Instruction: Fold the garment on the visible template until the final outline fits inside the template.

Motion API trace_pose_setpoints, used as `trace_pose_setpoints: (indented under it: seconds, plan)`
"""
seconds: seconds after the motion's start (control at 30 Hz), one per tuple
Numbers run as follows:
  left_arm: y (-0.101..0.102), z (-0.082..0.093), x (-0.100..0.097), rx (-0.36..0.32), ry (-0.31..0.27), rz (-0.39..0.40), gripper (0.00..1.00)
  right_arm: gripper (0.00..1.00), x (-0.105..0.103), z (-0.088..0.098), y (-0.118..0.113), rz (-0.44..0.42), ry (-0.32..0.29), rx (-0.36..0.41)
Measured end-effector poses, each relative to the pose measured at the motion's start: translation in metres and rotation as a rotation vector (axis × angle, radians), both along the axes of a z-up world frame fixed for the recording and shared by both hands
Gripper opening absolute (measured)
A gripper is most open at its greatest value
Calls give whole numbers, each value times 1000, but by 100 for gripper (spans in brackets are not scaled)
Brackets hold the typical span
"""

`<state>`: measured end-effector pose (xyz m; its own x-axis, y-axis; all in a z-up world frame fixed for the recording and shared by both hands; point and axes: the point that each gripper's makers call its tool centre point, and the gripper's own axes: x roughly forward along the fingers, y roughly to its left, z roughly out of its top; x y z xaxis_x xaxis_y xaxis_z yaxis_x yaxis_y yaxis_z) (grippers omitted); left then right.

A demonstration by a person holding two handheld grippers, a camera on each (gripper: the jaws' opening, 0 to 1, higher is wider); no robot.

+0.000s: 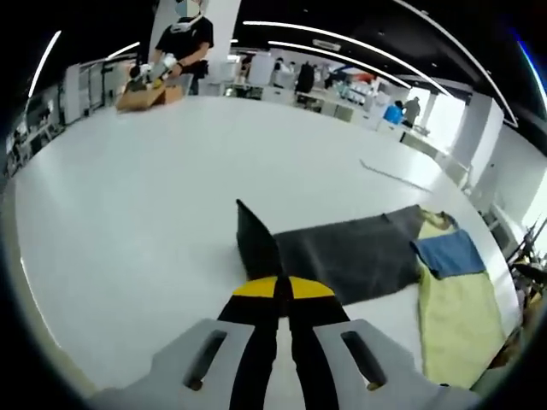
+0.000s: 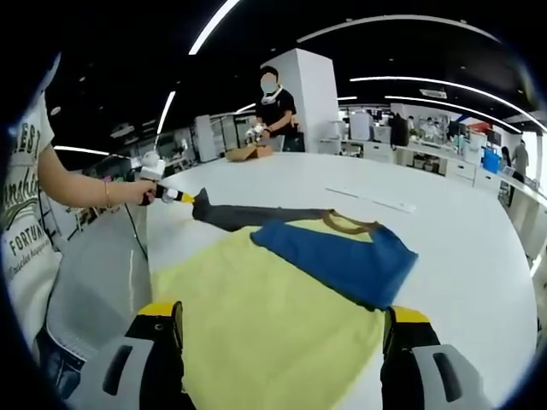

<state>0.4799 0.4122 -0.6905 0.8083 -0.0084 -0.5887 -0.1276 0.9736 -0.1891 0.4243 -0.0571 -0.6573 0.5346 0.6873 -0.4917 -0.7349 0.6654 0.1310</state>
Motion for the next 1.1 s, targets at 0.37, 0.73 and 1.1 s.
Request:
trace_pose_setpoints:
  seconds: [0.37,0.73,1.1]
  plan:
    - [-25,12,18,-42,-39,-60,0,97,-3,1,3,13,7,-1]
    - [-50,16,33,-47,-48,-128,0,97,-9,-1,8,47,12,-16]
    - [-79,17,40,-40,-39,-202,0,99,-16,-6,10,61,22,-20]
